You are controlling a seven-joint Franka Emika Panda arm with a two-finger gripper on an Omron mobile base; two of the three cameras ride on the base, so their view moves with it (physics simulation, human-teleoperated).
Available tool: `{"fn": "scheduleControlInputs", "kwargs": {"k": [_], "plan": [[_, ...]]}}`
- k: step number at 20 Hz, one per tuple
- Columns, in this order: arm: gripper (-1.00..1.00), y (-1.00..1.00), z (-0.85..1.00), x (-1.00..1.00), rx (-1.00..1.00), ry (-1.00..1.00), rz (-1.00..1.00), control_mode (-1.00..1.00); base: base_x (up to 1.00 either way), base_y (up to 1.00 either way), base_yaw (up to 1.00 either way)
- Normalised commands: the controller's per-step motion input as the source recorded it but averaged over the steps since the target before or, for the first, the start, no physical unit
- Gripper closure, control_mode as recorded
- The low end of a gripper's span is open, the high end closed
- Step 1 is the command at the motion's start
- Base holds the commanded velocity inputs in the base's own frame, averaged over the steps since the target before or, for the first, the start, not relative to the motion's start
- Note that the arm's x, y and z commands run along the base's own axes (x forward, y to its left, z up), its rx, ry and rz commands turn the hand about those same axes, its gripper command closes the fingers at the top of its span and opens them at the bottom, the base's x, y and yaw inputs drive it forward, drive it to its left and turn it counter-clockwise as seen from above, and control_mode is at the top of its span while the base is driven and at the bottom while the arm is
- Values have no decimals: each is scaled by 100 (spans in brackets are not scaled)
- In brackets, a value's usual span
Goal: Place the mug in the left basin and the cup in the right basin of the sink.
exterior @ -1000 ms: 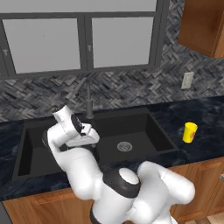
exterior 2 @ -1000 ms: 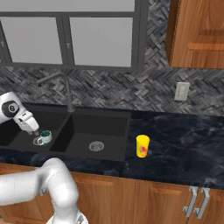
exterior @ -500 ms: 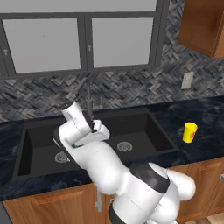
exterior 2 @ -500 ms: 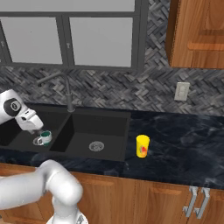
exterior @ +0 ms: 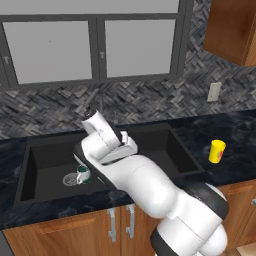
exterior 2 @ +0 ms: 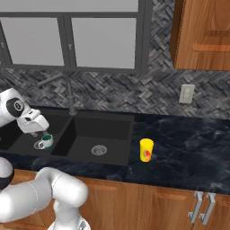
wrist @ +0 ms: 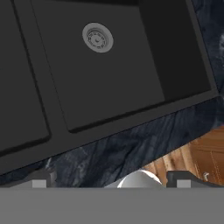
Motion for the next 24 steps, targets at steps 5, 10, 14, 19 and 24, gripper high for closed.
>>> {"fn": "scheduleControlInputs", "kwargs": {"k": [5,10,14,19,24], "plan": [[-100,-40,31,-27,6,-1,9,-100,0,0,0],[-100,-40,23,-25,13,-4,8,-100,0,0,0],[-100,-34,20,-19,16,-1,7,-100,0,0,0],[-100,-31,13,-14,13,0,7,-100,0,0,0],[-100,-27,10,-12,10,0,6,-100,0,0,0]]}}
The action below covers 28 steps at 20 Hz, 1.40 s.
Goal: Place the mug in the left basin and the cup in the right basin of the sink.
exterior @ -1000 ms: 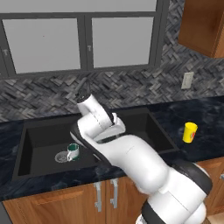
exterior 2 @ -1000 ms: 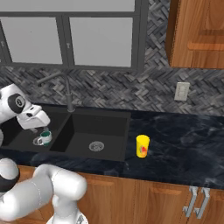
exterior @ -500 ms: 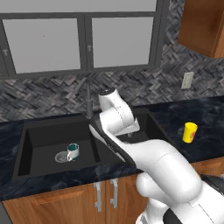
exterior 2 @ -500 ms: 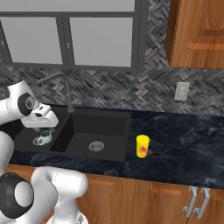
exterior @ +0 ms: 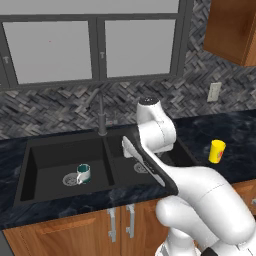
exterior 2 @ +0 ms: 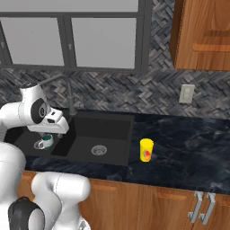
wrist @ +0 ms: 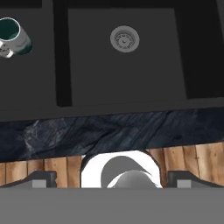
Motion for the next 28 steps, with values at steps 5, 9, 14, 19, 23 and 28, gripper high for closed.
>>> {"fn": "scheduleControlInputs", "kwargs": {"k": [5,9,14,19,23,28], "plan": [[-100,-31,11,-14,10,0,5,-100,0,0,0],[-100,-33,14,-12,9,0,4,-100,0,0,0],[-100,-35,21,-12,1,-8,0,-100,0,0,0],[-100,-32,27,-7,0,-13,0,-100,0,0,0],[-100,-40,31,-7,-4,-10,0,-100,0,0,0],[-100,-47,32,-7,-3,1,-1,-100,0,0,0]]}}
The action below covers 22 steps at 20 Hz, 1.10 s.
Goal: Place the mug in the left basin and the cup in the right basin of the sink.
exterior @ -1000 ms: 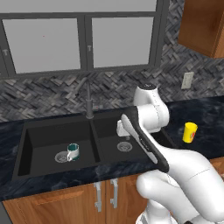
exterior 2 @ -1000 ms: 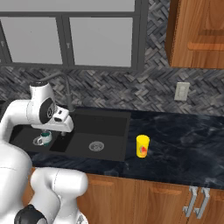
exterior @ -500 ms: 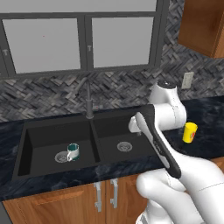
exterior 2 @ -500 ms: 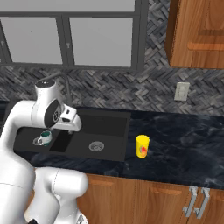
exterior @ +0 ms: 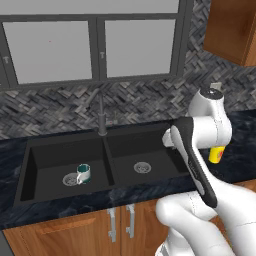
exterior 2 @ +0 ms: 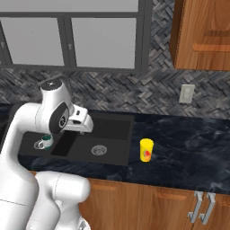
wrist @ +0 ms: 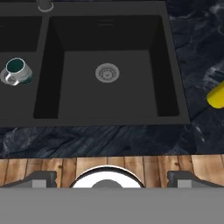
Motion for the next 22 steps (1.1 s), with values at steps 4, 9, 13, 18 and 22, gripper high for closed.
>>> {"fn": "scheduleControlInputs", "kwargs": {"k": [4,9,13,18,22], "plan": [[-100,-43,33,-5,-2,6,0,-100,0,0,0],[-100,-36,35,-8,-3,2,0,-100,0,0,0],[-100,-40,20,-7,-1,0,0,-100,0,0,0],[-100,-38,2,-3,0,-2,-1,-100,0,0,0],[-100,-32,0,-2,0,-2,0,-100,0,0,0]]}}
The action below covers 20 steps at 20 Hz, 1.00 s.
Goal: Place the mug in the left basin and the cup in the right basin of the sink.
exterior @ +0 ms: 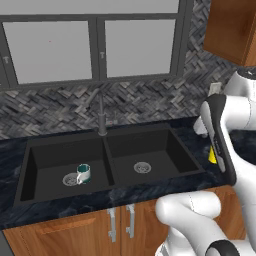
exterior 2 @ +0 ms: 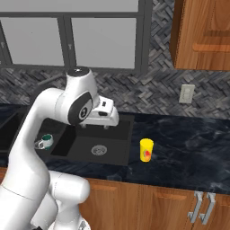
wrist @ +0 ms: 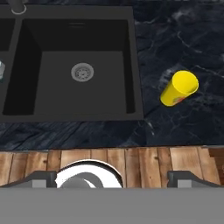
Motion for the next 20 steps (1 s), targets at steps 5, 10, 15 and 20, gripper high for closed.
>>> {"fn": "scheduleControlInputs", "kwargs": {"k": [5,10,15,20], "plan": [[-100,-13,0,8,-5,0,0,-100,0,0,0],[-100,-9,1,13,-5,2,-4,-100,0,0,0],[-100,-23,0,8,0,6,-4,-100,0,0,0],[-100,-27,-6,9,0,2,-1,-100,0,0,0]]}}
